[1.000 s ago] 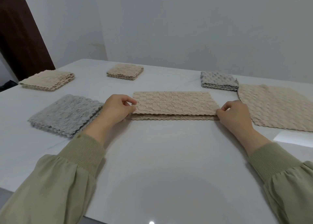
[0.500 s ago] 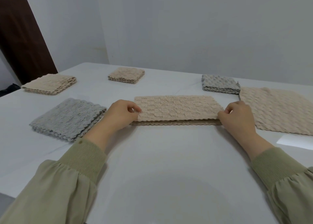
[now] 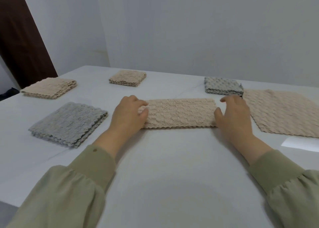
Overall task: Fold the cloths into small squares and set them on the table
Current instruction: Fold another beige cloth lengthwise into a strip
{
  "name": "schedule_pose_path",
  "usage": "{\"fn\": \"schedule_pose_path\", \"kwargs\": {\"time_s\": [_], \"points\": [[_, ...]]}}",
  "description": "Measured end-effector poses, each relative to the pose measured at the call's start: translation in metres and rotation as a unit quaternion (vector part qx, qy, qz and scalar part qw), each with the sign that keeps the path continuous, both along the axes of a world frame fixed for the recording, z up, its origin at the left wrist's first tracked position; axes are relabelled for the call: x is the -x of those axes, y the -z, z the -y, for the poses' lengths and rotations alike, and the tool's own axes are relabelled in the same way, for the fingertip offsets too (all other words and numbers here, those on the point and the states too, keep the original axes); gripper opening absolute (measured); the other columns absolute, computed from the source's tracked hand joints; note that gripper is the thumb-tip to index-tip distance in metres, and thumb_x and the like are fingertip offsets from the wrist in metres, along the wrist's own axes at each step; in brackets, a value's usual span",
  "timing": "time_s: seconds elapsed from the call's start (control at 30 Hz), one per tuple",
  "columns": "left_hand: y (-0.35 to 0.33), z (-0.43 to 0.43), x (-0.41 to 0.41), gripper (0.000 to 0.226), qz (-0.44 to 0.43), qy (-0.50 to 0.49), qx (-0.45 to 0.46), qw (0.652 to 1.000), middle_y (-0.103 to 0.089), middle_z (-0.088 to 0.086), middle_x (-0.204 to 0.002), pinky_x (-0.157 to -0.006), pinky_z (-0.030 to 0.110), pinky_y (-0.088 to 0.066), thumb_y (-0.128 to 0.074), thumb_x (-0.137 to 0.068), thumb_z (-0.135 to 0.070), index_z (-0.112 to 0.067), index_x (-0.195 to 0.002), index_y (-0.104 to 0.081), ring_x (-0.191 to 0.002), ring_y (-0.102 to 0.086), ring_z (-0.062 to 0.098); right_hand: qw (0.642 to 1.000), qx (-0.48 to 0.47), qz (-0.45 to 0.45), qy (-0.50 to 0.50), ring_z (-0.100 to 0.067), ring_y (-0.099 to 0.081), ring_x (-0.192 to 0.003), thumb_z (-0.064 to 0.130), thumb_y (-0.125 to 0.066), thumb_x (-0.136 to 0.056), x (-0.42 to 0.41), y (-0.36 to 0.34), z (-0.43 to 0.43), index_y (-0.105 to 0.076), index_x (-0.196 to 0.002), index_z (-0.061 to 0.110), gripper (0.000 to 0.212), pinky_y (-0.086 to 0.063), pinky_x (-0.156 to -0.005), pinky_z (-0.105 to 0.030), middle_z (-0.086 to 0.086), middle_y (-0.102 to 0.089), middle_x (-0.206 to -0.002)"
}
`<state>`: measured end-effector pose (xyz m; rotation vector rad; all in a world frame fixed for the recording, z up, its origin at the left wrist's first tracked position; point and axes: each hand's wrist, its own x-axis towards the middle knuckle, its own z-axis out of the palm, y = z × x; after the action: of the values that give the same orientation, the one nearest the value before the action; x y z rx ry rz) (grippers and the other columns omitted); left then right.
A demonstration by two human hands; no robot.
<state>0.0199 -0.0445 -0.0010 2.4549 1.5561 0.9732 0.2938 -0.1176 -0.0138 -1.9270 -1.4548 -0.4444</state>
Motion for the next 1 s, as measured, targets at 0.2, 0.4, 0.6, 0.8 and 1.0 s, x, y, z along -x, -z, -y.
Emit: {"fn": "schedule_pose_path", "kwargs": {"time_s": [0.2,0.4,0.6,0.8,1.0], "points": [[0.015,-0.002,-0.042,0.049,-0.22,0.061,0.135,0.964,-0.016,-0.001,-0.158,-0.116,0.047,-0.008,-0.019,-0.102,-0.039,-0.026,-0.149,-0.023,-0.146,-0.007,0.023,0.968,0.23,0.059,-0.08,-0.025,-0.042,-0.126,0.028,-0.032,-0.098,0.035,0.016,-0.022,-0.046,-0.13,0.012,0.039,-0.027,-0.106,-0.042,-0.008,-0.048,-0.137],[0.004,-0.019,-0.059,0.043,-0.07,0.025,0.049,0.996,-0.031,0.001,-0.152,-0.116,0.044,-0.015,-0.027,-0.102,-0.027,-0.02,-0.143,-0.036,-0.142,-0.018,0.022,0.985,0.114,-0.07,-0.112,-0.028,-0.046,-0.123,0.019,-0.033,-0.099,0.047,-0.008,-0.038,-0.043,-0.136,0.006,0.041,-0.034,-0.104,-0.037,-0.012,-0.053,-0.132],[0.017,-0.042,-0.075,0.049,-0.215,0.049,0.134,0.966,-0.013,-0.004,-0.158,-0.117,0.05,-0.005,-0.016,-0.101,-0.033,-0.025,-0.15,-0.017,-0.146,-0.003,0.024,0.956,0.265,0.002,-0.122,-0.022,-0.015,-0.144,0.03,-0.021,-0.101,0.063,0.005,-0.073,-0.026,-0.147,0.017,0.048,-0.009,-0.116,-0.047,-0.004,-0.021,-0.156],[0.02,-0.052,-0.067,0.051,-0.254,0.064,0.168,0.95,0.002,-0.009,-0.159,-0.117,0.051,0.003,-0.011,-0.101,-0.041,-0.032,-0.15,-0.004,-0.146,0.004,0.019,0.933,0.356,0.009,-0.049,-0.018,-0.001,-0.146,0.048,-0.013,-0.097,0.041,0.011,-0.079,-0.009,-0.15,0.027,0.058,-0.001,-0.116,-0.048,0.001,-0.002,-0.159],[0.021,-0.056,-0.058,0.053,-0.252,0.037,0.173,0.951,0.001,-0.008,-0.159,-0.115,0.051,0.004,-0.01,-0.1,-0.045,-0.032,-0.151,-0.005,-0.146,0.004,0.019,0.935,0.355,-0.019,0.01,-0.017,-0.001,-0.146,0.046,-0.013,-0.097,0.013,0.01,-0.067,-0.009,-0.151,0.022,0.059,-0.002,-0.115,-0.05,0.001,-0.003,-0.159]]}}
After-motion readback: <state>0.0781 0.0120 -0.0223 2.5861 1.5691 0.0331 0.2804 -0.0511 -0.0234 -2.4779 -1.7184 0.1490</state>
